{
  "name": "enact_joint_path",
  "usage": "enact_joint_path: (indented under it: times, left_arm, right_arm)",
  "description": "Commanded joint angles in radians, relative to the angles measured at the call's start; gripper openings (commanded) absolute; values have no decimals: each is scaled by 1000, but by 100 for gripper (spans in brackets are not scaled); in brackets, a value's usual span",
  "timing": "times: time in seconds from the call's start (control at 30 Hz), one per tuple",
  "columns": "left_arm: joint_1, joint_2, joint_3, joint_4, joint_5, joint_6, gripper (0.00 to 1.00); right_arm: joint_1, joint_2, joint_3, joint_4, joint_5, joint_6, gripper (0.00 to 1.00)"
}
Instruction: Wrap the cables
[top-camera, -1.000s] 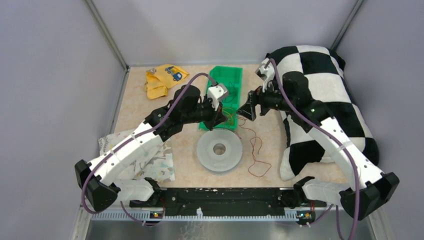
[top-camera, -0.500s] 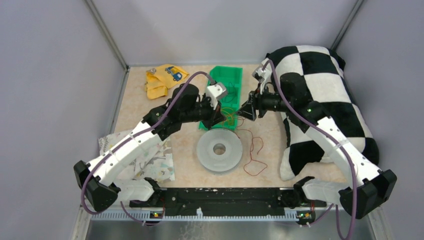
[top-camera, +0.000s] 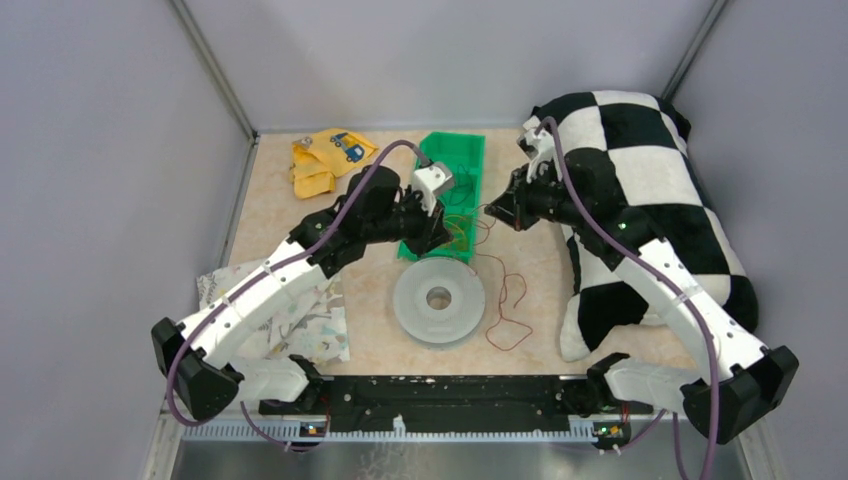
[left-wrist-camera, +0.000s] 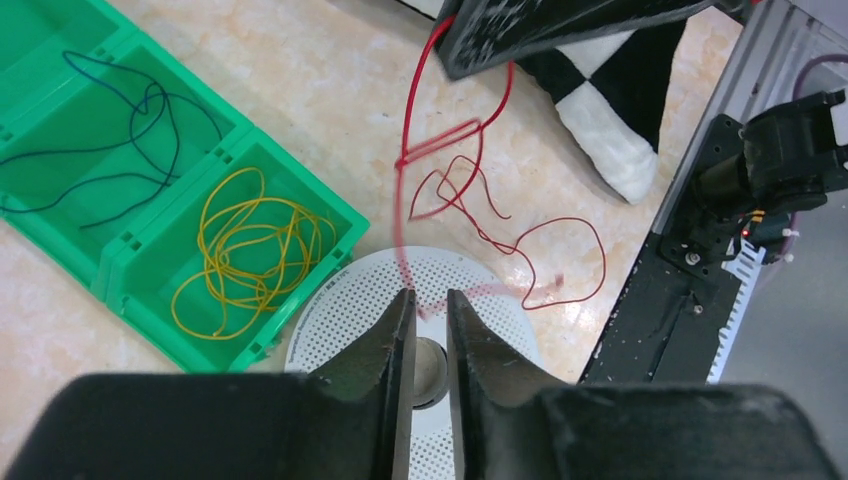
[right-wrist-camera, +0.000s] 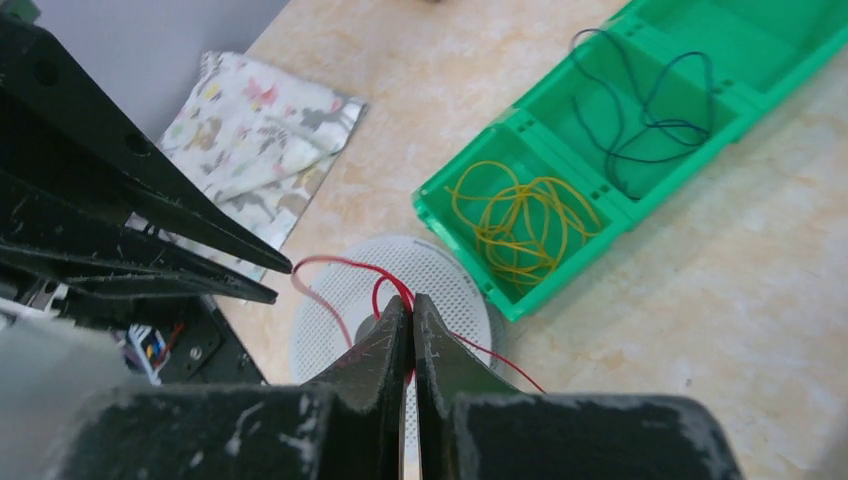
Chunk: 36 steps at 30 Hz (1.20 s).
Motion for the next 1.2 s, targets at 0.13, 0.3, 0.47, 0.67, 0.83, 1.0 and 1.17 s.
enact_joint_path:
  times: [0.13, 0.3, 0.47, 0.67, 0.83, 1.0, 1.17]
  left_arm:
    - [36, -67, -50, 107, -135, -69, 88]
    - [41, -79, -38, 107, -247, -123, 99]
    - [147, -50, -32, 124, -162, -357, 99]
    - [407, -75, -155, 356, 280, -713, 98]
    - [410, -40, -205, 431, 376, -720, 99]
    - [401, 17, -244, 561, 454, -824, 99]
    - [362, 91, -226, 576, 437, -802, 90]
  right_arm:
    - [-5, -97, 78, 4, 296, 189, 0]
    - [-4, -110, 79, 10, 275, 333, 0]
    - [-6, -127, 40, 52, 266, 383, 0]
    - [-5, -121, 32, 43, 268, 382, 0]
    - [-5, -116, 31, 52, 250, 394, 0]
    - [-5, -114, 34, 50, 244, 394, 0]
    - [-4, -113, 32, 59, 231, 403, 0]
